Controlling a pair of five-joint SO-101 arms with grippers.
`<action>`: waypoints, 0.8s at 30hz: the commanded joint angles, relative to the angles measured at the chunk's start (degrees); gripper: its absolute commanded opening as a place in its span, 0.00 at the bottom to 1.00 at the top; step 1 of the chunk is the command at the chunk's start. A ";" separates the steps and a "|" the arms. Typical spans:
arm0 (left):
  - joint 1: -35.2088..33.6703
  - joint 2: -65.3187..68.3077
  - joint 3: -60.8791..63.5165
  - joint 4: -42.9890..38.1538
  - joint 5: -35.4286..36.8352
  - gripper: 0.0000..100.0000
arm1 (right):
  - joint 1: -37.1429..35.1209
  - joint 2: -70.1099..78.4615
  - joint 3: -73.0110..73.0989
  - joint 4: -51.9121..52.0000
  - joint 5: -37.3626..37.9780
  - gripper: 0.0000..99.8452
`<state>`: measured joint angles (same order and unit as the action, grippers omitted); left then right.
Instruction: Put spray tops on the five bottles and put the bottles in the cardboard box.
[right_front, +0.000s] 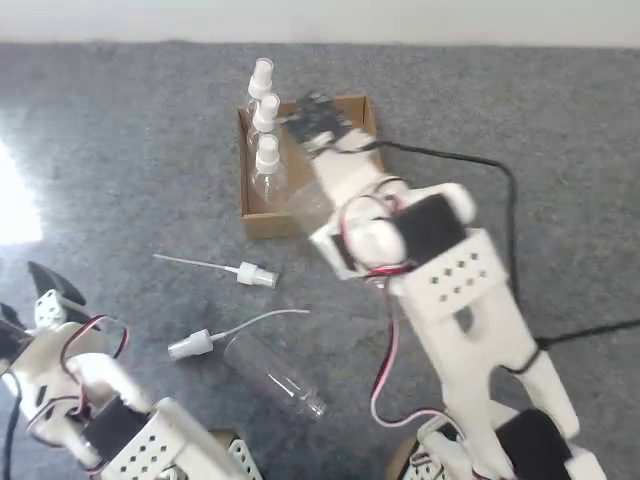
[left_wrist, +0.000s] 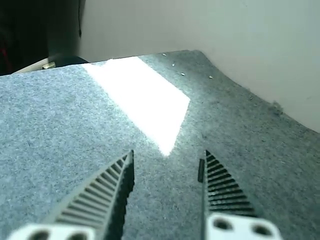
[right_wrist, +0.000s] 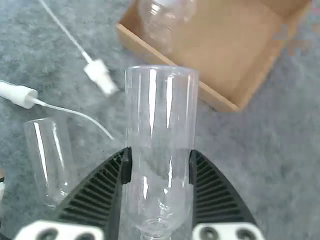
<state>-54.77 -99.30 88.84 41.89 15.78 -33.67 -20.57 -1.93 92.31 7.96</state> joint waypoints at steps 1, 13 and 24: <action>1.49 -0.62 0.48 -1.76 0.44 0.20 | 5.58 -4.26 -2.37 2.33 -0.70 0.06; 1.49 -0.62 0.66 -2.37 0.44 0.20 | 21.49 -4.09 7.74 1.10 -0.79 0.06; 1.49 -0.62 0.66 -2.37 0.44 0.20 | 30.37 -4.09 23.56 -13.93 -17.14 0.06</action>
<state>-53.63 -99.30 90.15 41.27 15.78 -5.89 -22.24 20.84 81.85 -5.58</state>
